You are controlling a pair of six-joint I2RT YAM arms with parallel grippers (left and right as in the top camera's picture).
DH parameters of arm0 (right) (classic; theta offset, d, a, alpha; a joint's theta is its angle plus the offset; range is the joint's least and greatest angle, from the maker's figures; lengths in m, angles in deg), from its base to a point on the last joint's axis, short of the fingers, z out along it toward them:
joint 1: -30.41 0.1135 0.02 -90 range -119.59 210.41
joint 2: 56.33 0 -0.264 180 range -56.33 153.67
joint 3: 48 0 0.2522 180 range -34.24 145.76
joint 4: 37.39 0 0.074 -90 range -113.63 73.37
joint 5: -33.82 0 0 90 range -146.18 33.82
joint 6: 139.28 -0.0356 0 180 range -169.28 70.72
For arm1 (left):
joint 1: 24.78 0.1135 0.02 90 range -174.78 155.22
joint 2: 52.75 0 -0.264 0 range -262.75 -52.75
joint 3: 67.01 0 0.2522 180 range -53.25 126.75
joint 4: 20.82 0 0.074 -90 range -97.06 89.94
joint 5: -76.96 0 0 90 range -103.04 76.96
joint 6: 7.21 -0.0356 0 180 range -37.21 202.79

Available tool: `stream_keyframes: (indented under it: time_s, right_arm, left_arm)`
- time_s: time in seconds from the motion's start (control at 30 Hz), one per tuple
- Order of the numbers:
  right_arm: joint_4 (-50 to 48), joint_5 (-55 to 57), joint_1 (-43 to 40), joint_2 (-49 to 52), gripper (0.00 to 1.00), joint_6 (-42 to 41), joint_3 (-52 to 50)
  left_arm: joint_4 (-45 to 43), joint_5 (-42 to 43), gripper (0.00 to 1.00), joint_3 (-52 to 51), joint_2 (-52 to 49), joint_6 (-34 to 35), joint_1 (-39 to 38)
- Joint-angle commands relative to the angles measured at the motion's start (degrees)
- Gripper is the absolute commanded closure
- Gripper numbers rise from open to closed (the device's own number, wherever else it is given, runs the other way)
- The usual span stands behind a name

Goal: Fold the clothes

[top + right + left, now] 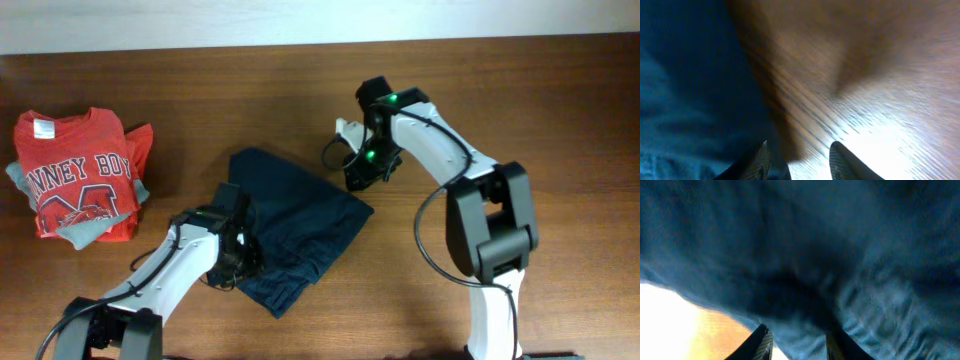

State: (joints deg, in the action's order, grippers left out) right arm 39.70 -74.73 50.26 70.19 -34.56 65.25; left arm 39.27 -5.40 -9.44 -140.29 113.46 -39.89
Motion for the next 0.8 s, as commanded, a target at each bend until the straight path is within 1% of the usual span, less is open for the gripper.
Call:
stream_keyframes:
  time_s: [0.0,0.17,0.23,0.33,0.37,0.43,0.5,0.57,0.67,0.77]
  right_arm:
    - [3.4,-2.8,1.8,2.4,0.56,-0.6,0.3]
    - [11.8,-3.1,3.1,2.5,0.55,-0.2,0.2]
    - [16.3,-3.1,3.1,2.5,0.56,-0.2,0.1]
    - [18.8,-3.1,3.1,2.5,0.59,-0.2,0.1]
    - [19.3,-3.1,3.1,2.5,0.6,-0.2,0.1]
    - [19.2,-3.1,3.1,2.5,0.6,-0.2,0.1]
    - [18.5,-3.0,3.0,2.5,0.6,-0.2,0.1]
    - [17.9,-3.0,2.6,2.4,0.6,-0.2,0.1]
    - [17.3,-2.4,2.2,2.4,0.6,-0.2,0.1]
    - [17.1,-2.4,2.1,2.4,0.6,-0.2,0.1]
  left_arm:
    - [-4.7,-4.2,0.66,-0.2,0.0,0.1,2.3]
    - [-13.5,-5.1,0.69,-0.2,0.0,0.0,6.3]
    - [-18.2,-5.0,0.69,-0.2,0.0,-1.7,9.2]
    - [-21.3,-3.6,0.7,0.4,0.0,-3.7,11.7]
    - [-21.4,-0.9,0.69,1.5,0.0,-5.7,13.0]
    - [-19.2,4.5,0.63,4.5,0.0,-9.6,14.6]
    - [-16.2,7.2,0.59,7.0,0.0,-11.1,14.9]
    - [-12.5,11.9,0.55,9.5,0.0,-11.5,14.8]
    - [-12.2,18.1,0.53,9.8,0.0,-11.5,14.2]
    - [-10.9,17.4,0.53,9.7,0.0,-10.8,13.3]
